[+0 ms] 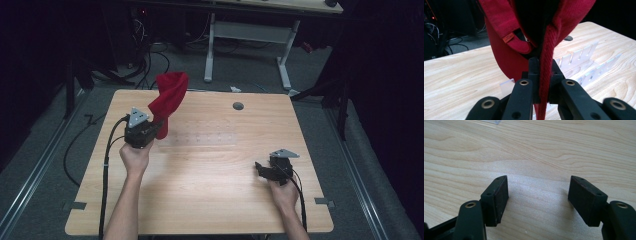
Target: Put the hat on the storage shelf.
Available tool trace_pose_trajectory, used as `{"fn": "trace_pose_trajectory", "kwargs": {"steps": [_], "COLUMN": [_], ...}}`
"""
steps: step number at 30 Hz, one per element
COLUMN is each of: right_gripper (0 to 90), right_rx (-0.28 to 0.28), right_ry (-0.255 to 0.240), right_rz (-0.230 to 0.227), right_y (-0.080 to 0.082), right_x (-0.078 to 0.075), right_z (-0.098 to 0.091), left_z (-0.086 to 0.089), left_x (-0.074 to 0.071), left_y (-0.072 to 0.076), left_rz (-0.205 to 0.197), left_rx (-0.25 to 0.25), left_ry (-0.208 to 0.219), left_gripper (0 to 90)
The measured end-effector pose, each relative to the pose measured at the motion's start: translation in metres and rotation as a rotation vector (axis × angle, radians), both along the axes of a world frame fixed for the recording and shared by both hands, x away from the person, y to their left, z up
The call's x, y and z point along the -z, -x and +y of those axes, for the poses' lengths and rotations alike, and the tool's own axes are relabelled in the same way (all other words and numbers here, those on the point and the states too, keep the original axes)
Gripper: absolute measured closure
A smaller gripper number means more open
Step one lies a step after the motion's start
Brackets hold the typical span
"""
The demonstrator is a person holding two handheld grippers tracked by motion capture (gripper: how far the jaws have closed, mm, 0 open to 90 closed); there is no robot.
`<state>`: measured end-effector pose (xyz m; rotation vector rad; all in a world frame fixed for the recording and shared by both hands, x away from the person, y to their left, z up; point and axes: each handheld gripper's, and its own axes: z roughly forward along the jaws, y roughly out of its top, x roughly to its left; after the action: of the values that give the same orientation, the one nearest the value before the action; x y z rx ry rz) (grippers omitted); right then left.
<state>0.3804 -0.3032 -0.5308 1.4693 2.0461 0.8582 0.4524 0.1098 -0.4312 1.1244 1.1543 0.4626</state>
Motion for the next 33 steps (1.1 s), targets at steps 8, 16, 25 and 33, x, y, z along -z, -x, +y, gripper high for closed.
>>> {"fn": "trace_pose_trajectory", "kwargs": {"steps": [8,16,25,33], "right_gripper": [32.9,32.9,32.8,32.8], "right_rx": [-0.001,-0.006,-0.007,-0.007], "right_ry": [0.0,0.0,0.001,0.0], "right_rz": [0.0,0.001,0.0,0.001], "right_y": [0.0,0.0,0.0,0.0], "right_x": [0.0,0.0,0.0,0.0], "right_z": [0.0,0.001,0.001,0.001], "left_z": [0.003,0.002,0.003,0.007], "left_x": [0.006,0.014,0.027,0.033], "left_y": [0.002,0.007,0.009,0.012], "left_rz": [0.014,0.051,0.108,0.128], "left_rx": [-0.005,0.0,-0.01,-0.01], "left_ry": [0.029,-0.008,-0.01,0.011], "left_gripper": [84.5,84.6,84.5,83.9]}}
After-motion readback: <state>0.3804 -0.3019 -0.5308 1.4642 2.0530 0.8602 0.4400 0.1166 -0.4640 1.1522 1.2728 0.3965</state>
